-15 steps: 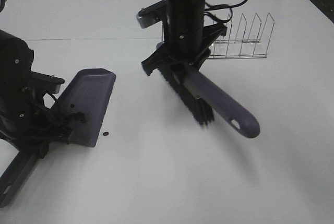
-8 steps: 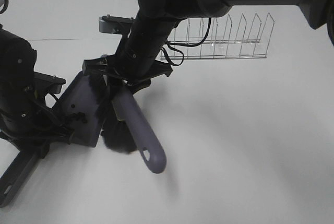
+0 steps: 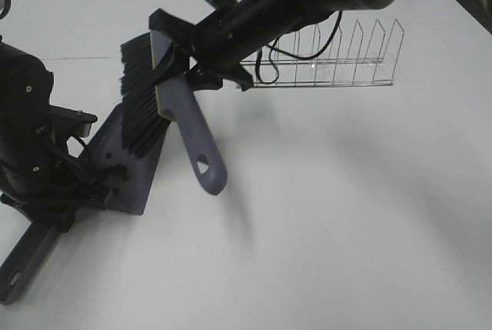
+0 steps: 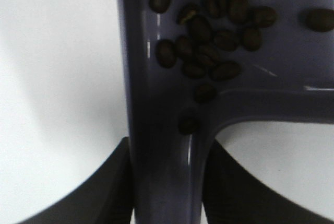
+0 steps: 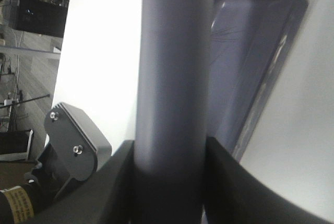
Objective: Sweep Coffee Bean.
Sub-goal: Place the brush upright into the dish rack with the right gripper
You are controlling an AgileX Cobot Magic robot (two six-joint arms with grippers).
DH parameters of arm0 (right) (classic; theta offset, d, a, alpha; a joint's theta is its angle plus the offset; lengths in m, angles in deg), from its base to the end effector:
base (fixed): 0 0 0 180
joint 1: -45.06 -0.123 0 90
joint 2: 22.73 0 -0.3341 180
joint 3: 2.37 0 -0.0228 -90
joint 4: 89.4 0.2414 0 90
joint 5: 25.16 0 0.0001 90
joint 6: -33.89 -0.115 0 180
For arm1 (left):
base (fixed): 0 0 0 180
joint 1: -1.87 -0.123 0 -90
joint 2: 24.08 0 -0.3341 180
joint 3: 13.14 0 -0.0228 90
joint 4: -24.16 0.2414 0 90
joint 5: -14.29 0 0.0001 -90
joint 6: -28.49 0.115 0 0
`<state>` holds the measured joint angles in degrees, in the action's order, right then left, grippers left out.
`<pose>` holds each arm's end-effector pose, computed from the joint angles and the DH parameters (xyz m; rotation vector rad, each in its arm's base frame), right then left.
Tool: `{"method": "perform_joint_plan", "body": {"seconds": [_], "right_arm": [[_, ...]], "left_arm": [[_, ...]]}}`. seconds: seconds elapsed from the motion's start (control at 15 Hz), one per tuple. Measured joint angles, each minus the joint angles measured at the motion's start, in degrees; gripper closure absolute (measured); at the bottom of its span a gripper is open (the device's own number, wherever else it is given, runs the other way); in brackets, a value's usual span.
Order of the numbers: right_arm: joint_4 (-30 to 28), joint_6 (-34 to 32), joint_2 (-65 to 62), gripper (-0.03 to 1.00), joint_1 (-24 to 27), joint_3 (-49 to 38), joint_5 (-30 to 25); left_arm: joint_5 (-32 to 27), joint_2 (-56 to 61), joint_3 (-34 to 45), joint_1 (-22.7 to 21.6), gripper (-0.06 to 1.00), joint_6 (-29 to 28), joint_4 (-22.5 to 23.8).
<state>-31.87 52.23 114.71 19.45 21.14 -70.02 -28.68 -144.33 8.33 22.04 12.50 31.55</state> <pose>0.4508 0.2920 0.1990 -0.2011 2.6095 1.1753 0.3102 -0.1032 0.1220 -0.2635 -3.0745 -0.1625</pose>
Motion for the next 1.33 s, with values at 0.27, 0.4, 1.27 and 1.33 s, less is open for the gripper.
{"method": "perform_joint_plan", "body": {"seconds": [0.27,0.4,1.27,1.33], "right_arm": [[-24.4,-5.9,-7.7,0.60,6.3,0.0,-8.5],[-39.2,-9.6,-8.3,0.60,7.5,0.0,-14.1],[-61.2,-29.3,-6.6,0.60,14.8,0.0,-20.6],[-61.2,-29.3,-6.3,0.60,15.0,0.1,-19.6]], "left_arm": [[0.8,0.0,-0.1,-4.0,0.62,0.0,-1.5],[1.0,-0.1,-0.1,-5.1,0.62,0.0,-1.5],[1.5,-0.1,-0.1,-5.4,0.62,0.0,-2.6],[1.6,-0.1,-0.1,-5.4,0.62,0.0,-2.7]]}}
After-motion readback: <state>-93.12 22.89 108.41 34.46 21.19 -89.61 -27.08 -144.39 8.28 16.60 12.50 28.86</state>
